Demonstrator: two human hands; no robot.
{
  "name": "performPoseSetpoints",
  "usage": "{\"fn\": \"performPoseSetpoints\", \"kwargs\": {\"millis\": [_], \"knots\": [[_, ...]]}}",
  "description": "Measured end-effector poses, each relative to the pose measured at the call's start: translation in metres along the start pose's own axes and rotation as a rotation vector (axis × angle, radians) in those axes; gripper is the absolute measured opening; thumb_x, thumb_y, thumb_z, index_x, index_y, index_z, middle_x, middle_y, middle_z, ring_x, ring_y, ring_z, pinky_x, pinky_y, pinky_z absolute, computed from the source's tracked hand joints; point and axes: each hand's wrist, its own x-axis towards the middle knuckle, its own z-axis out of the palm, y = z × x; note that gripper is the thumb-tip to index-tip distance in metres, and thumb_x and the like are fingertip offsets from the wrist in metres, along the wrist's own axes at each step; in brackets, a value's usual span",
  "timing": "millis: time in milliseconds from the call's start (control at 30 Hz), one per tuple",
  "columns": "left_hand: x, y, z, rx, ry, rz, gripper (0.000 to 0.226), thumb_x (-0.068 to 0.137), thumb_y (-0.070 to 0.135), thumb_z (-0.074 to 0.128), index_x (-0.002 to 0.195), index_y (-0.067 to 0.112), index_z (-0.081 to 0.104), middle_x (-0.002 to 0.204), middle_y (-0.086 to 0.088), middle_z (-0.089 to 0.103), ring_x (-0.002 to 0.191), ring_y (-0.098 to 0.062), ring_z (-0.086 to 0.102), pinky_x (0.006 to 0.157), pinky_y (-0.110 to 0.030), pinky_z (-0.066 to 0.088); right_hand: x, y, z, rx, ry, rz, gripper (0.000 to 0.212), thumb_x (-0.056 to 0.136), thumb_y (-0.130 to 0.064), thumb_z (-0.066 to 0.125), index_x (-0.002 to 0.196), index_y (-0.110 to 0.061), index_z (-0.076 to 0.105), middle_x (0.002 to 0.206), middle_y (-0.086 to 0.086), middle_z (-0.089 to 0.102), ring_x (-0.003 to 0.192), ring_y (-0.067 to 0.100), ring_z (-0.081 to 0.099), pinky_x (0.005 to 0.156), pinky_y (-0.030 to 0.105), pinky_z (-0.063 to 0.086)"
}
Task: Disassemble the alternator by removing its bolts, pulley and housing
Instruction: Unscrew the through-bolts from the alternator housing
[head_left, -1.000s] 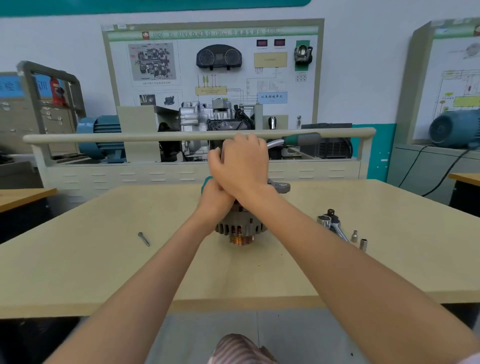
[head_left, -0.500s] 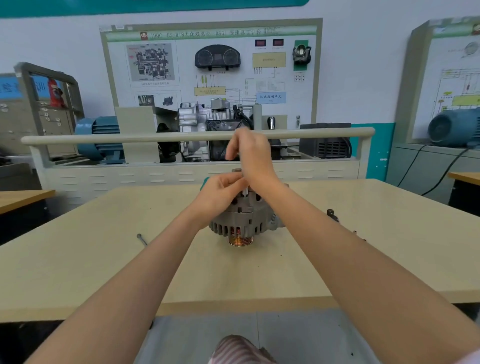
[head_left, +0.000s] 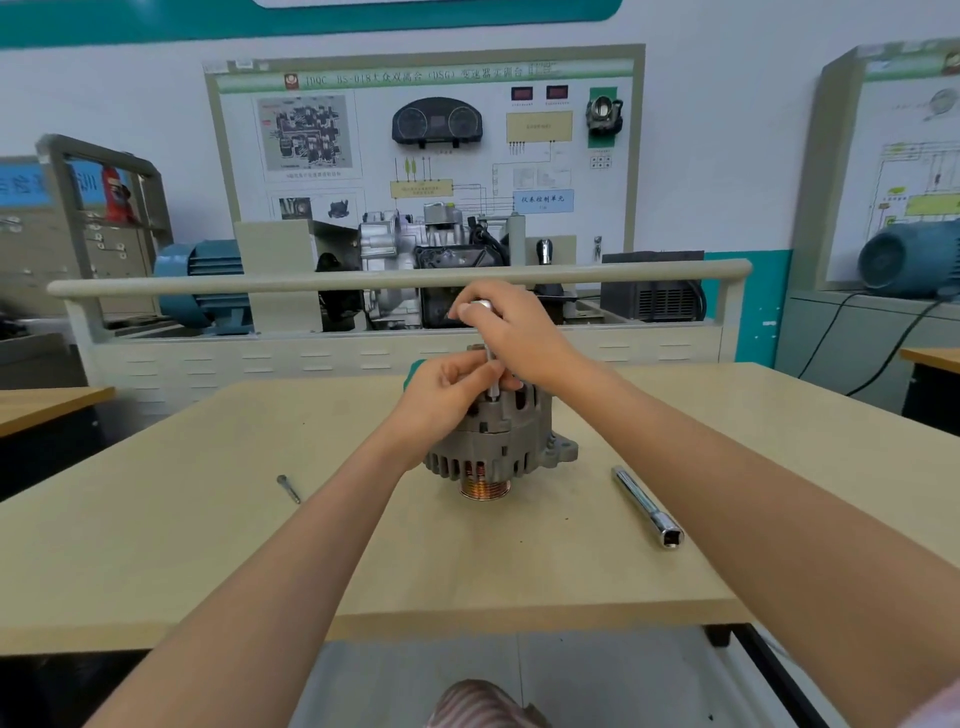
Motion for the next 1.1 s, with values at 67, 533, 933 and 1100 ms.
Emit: {"fn": "performPoseSetpoints", "kwargs": {"millis": [67, 533, 933, 1100], "knots": [[-0.001, -0.001, 0.001, -0.01, 0.032, 0.002, 0.023, 0.096, 0.024, 0.053, 0.083, 0.027, 0.072, 0.08, 0.009, 0.073, 0.074, 0.002, 0.063, 0.064, -0.008, 0.042, 0.0, -0.004, 0.0, -0.141, -0.006, -0.04, 0.014, 0.093, -0.02, 0.047, 0.094, -0.011, 0.058, 0.077, -0.009, 0.051, 0.072, 0.007, 0.048, 0.066, 0.029, 0.038], [0.0, -0.001, 0.005, -0.028, 0.083, -0.053, 0.024, 0.092, 0.007, 0.05, 0.077, 0.022, 0.061, 0.061, 0.015, 0.066, 0.058, 0.008, 0.059, 0.05, -0.005, 0.041, 0.001, -0.017, 0.017, -0.502, 0.199, 0.039, 0.019, 0.087, -0.025, 0.047, 0.077, -0.009, 0.046, 0.077, 0.005, 0.052, 0.075, 0.021, 0.045, 0.073, 0.033, 0.034], [-0.003, 0.0, 0.0, -0.017, 0.045, -0.014, 0.026, 0.095, 0.017, 0.054, 0.076, 0.028, 0.068, 0.062, 0.014, 0.069, 0.059, 0.006, 0.061, 0.054, -0.007, 0.043, 0.001, -0.016, 0.024, 0.231, 0.347, 0.186, 0.041, 0.094, -0.014, 0.04, 0.054, -0.013, 0.044, 0.056, -0.007, 0.045, 0.059, 0.003, 0.046, 0.06, 0.024, 0.034], [0.0, -0.006, 0.001, 0.04, 0.129, -0.072, 0.02, 0.088, 0.005, 0.054, 0.072, 0.007, 0.065, 0.067, -0.005, 0.066, 0.066, -0.014, 0.06, 0.064, -0.027, 0.045, -0.004, -0.017, 0.033, -0.611, 0.517, 0.052, 0.024, 0.085, -0.02, 0.047, 0.066, -0.009, 0.056, 0.066, -0.001, 0.041, 0.068, 0.018, 0.036, 0.077, 0.034, 0.033]]}}
